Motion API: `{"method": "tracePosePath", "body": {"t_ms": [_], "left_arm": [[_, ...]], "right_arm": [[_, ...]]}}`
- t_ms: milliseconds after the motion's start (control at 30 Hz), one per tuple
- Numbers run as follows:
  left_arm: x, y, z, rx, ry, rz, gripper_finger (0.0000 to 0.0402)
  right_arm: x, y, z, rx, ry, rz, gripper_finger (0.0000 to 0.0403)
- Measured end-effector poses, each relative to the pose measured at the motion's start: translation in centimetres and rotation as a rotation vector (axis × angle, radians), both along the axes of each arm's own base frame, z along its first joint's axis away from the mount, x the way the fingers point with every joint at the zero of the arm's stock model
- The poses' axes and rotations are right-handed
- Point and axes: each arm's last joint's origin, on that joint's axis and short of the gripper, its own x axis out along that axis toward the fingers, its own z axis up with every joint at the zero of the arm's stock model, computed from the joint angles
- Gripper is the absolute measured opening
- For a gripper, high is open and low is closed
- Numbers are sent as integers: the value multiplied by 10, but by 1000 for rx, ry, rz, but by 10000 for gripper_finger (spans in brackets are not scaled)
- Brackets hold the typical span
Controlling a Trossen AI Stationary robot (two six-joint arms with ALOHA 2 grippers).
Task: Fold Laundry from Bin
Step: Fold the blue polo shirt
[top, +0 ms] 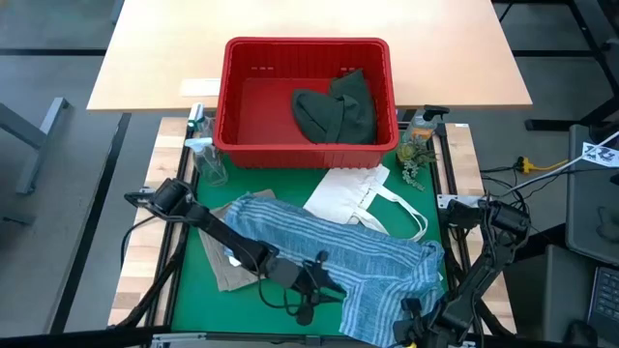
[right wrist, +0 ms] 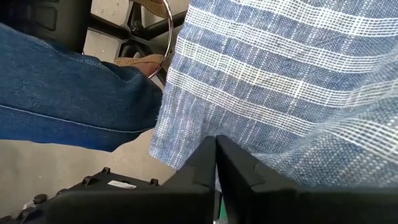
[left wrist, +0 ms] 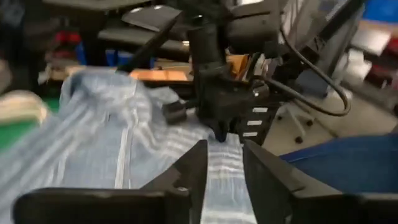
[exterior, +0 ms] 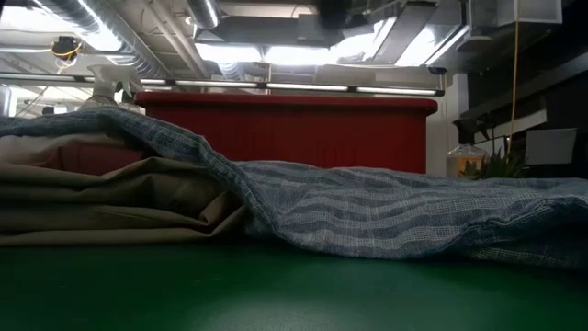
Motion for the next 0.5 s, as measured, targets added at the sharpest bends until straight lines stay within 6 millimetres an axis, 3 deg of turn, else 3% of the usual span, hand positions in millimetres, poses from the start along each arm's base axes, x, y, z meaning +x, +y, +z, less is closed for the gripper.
{"method": "tracePosePath", "body": {"t_ms": [200, 500], "left_arm": [[26, -11, 4, 295, 141, -75, 135], [42, -19, -39, 547, 224, -216, 133]], "right_arm": [[0, 1, 0, 7, -4, 0, 25], [1, 1, 0, 9, -6, 0, 25]]}}
